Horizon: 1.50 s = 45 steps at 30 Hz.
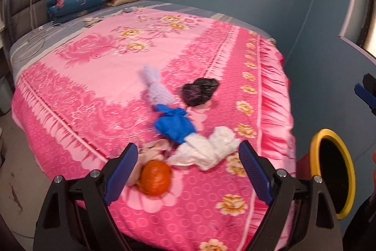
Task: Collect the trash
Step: 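Move both open tools back to the trash on the bed, then grasp the beige cloth bag with the left tool while the right tool grasps white tissue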
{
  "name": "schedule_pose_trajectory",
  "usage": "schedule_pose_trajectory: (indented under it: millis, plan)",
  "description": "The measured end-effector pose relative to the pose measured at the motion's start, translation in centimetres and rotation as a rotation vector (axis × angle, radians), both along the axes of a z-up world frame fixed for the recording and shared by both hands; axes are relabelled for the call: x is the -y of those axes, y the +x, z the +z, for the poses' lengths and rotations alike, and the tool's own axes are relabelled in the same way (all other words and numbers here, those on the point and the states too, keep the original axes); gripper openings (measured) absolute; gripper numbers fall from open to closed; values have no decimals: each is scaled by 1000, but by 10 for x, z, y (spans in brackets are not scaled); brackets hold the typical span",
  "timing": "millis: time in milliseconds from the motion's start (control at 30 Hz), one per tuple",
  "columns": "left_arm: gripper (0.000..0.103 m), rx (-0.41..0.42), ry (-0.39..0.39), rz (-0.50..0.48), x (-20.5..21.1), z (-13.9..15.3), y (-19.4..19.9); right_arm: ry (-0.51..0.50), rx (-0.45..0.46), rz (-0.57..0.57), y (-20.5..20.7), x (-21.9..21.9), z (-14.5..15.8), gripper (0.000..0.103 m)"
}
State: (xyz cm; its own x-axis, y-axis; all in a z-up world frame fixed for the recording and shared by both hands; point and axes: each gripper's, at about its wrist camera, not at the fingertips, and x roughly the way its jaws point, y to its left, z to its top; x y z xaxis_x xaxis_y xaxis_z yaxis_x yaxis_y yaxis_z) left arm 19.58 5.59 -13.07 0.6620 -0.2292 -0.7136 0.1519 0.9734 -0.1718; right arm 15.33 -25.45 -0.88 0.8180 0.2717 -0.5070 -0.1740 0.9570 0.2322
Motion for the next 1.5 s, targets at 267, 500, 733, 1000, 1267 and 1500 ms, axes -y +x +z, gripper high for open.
schedule_pose_trajectory:
  millis: [267, 500, 733, 1000, 1267, 1500]
  plan:
    - [84, -59, -2, 122, -57, -30, 13, -3, -155, 69, 48, -37, -54, 75]
    - [84, -95, -3, 165, -79, -50, 22, -60, -282, 69, 82, -69, -107, 73]
    - [84, -133, -20, 169, -83, -68, 35, -104, -374, 62, 105, -89, -152, 69]
    - [84, -170, -37, 149, -82, -84, 47, -134, -431, 57, 122, -101, -183, 68]
    - [62, -220, -39, 102, -74, -101, 60, -181, -474, 74, 137, -121, -206, 60]
    - [39, -236, -71, 64, -72, -109, 60, -199, -478, 90, 139, -133, -212, 43]
